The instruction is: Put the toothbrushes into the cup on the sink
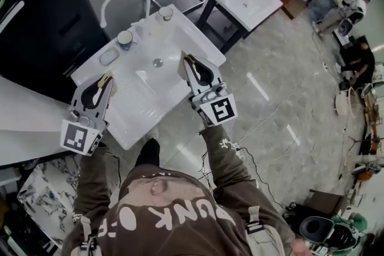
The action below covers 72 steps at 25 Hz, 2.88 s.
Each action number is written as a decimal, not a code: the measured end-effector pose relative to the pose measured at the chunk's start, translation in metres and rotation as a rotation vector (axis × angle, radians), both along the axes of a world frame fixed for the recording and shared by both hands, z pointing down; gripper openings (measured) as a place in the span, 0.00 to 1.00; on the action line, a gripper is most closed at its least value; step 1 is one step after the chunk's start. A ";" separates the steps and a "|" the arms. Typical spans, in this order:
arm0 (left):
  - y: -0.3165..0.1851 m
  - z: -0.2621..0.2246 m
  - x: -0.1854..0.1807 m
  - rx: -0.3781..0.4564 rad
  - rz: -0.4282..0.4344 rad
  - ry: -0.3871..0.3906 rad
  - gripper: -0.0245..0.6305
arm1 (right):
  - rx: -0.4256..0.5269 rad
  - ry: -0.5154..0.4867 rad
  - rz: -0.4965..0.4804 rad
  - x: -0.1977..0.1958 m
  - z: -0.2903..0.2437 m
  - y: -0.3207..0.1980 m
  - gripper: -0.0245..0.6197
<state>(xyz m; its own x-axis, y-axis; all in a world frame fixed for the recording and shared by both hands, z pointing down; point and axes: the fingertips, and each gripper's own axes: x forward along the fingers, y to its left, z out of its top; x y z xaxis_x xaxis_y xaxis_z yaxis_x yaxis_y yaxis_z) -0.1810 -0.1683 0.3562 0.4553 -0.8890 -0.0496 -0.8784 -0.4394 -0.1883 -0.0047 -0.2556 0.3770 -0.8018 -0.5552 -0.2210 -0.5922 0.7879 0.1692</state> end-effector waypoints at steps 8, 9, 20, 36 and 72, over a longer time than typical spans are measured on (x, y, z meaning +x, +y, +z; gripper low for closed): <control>-0.082 0.018 -0.033 -0.046 -0.005 0.017 0.10 | 0.039 -0.039 -0.007 -0.042 0.004 -0.118 0.11; -0.091 0.021 -0.035 -0.053 -0.004 0.020 0.11 | 0.039 -0.039 -0.001 -0.047 0.007 -0.134 0.11; -0.158 0.044 -0.055 -0.096 -0.004 0.038 0.10 | -0.019 0.009 0.091 -0.093 0.054 -0.310 0.11; -0.193 0.075 -0.084 -0.140 0.000 0.047 0.10 | -0.109 0.017 0.153 -0.134 0.134 -0.393 0.11; -0.243 0.081 -0.081 -0.016 0.036 -0.012 0.10 | 0.025 0.016 0.059 -0.125 0.081 -0.327 0.26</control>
